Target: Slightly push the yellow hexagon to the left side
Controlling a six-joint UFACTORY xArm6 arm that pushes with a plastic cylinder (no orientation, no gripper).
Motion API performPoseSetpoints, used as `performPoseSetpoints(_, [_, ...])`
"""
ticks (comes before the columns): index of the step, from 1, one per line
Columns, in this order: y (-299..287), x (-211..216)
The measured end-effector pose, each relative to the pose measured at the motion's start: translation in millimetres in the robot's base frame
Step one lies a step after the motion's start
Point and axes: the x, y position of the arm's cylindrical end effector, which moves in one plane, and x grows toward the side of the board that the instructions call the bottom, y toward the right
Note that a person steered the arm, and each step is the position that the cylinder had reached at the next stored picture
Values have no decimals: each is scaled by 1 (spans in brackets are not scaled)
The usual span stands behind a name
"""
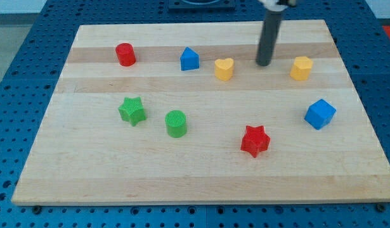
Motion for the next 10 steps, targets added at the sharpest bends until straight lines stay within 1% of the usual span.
performPoseSetpoints(1, [-64,27])
performPoseSetpoints(2, [-96,46])
performPoseSetpoints(3, [-81,48])
performPoseSetpoints(4, [-33,57])
performPoseSetpoints(5, [40,64])
performPoseSetpoints(6, [126,65])
performPoseSetpoints(7, [205,49])
performPoseSetpoints(8, [190,42])
performPoseSetpoints(10, [83,39])
